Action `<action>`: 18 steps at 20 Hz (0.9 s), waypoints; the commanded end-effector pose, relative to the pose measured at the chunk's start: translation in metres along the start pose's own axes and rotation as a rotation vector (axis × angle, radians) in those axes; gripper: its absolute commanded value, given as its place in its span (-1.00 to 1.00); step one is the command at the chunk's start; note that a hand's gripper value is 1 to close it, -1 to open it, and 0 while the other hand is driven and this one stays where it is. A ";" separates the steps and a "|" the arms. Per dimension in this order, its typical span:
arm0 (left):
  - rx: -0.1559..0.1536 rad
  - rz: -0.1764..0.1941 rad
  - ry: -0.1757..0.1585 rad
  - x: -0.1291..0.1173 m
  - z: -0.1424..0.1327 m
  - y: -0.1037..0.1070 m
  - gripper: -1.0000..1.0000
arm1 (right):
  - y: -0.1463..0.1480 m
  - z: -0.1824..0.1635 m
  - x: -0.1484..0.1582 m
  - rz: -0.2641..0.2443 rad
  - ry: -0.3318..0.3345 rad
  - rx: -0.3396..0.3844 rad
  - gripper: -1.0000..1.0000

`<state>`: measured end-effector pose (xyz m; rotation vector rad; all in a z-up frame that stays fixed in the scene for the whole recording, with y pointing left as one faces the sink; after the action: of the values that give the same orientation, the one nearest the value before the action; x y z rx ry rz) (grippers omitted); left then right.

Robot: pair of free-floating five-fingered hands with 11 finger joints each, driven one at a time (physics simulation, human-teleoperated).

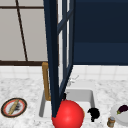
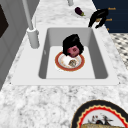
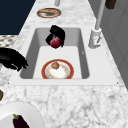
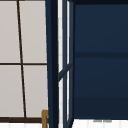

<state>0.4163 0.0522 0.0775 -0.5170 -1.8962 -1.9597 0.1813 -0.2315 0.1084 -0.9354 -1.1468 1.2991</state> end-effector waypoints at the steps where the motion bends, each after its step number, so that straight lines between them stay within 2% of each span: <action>1: 0.007 0.000 -0.002 0.018 0.027 0.013 1.00 | 0.000 0.000 0.000 0.000 0.000 0.000 0.00; 4: 0.010 0.005 0.005 0.031 0.047 0.021 1.00 | 0.000 0.000 0.000 0.000 0.000 0.000 0.00; 8: 0.010 0.033 0.006 0.045 0.075 0.041 1.00 | 0.000 0.000 0.000 0.000 0.000 0.000 0.00; 14: 0.012 0.033 0.005 0.069 0.116 0.069 1.00 | 0.000 0.000 0.000 0.000 0.000 0.000 0.00; 16: 0.012 0.044 0.005 0.078 0.129 0.077 1.00 | 0.000 0.000 0.000 0.000 0.000 0.000 0.00; 18: 0.008 0.030 0.002 0.088 0.144 0.084 1.00 | 0.000 0.000 0.000 0.000 0.000 0.000 0.00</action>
<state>0.3891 0.1736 0.1807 -0.5240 -1.8887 -1.9482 0.1813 -0.2315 0.1084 -0.9354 -1.1468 1.2991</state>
